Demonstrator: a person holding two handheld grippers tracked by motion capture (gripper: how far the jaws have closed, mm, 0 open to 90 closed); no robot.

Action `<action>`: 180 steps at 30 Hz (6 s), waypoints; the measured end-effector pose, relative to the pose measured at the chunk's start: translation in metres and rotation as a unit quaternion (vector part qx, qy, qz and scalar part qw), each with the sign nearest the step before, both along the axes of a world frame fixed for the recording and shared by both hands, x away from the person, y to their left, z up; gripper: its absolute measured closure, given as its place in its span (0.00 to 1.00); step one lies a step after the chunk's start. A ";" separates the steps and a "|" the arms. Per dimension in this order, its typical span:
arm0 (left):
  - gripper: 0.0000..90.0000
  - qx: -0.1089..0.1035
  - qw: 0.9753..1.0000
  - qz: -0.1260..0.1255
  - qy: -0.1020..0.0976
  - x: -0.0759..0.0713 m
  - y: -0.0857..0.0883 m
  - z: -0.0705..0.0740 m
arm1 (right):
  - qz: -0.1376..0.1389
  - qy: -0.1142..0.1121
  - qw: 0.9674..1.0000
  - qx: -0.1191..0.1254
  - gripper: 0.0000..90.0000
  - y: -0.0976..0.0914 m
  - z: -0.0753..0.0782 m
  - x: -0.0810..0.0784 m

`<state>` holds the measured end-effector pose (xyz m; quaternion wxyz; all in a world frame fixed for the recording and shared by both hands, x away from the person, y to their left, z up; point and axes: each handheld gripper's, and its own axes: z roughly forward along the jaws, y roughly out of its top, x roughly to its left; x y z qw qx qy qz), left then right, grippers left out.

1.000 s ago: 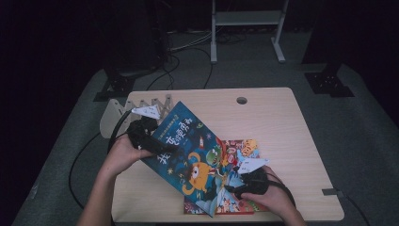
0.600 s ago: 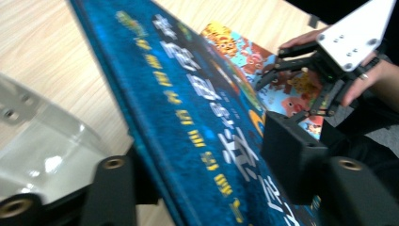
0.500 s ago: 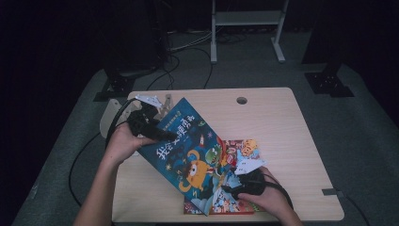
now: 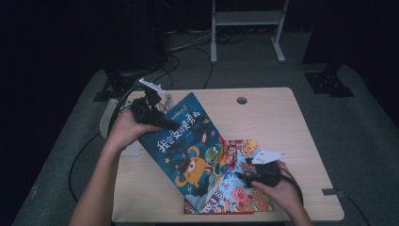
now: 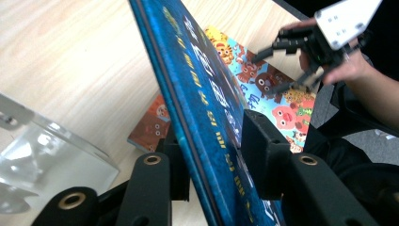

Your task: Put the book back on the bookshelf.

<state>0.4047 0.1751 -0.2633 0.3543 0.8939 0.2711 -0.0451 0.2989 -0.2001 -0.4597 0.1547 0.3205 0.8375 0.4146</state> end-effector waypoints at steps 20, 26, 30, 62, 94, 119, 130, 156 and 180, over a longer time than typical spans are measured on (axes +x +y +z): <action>0.85 0.054 0.998 -0.041 -0.012 0.000 -0.032 0.054 | -0.232 0.021 0.972 -0.027 0.34 -0.094 -0.040 0.034; 0.88 0.049 0.998 -0.046 -0.008 -0.002 -0.033 0.059 | -0.254 0.021 0.967 -0.022 0.32 -0.097 -0.043 0.039; 0.89 0.058 0.997 -0.049 -0.015 -0.006 -0.035 0.064 | -0.267 0.032 0.963 -0.014 0.30 -0.100 -0.043 0.041; 0.91 0.087 0.994 0.042 -0.058 -0.049 0.063 0.092 | -0.274 0.035 0.961 -0.017 0.24 -0.098 -0.043 0.043; 0.91 0.087 0.966 0.238 -0.049 -0.076 0.214 0.075 | -0.274 0.035 0.961 -0.016 0.23 -0.098 -0.044 0.043; 0.91 0.091 0.940 0.324 -0.055 0.000 0.208 0.053 | -0.275 0.035 0.961 -0.016 0.23 -0.098 -0.044 0.043; 0.91 0.091 0.934 0.340 -0.069 0.019 0.198 0.050 | -0.274 0.035 0.961 -0.016 0.23 -0.098 -0.043 0.043; 0.90 0.089 0.933 0.334 -0.103 0.006 0.197 0.091 | -0.274 0.035 0.961 -0.017 0.23 -0.098 -0.043 0.043; 0.56 0.054 0.957 0.234 -0.164 -0.017 0.130 0.047 | -0.274 0.035 0.961 -0.016 0.24 -0.098 -0.044 0.043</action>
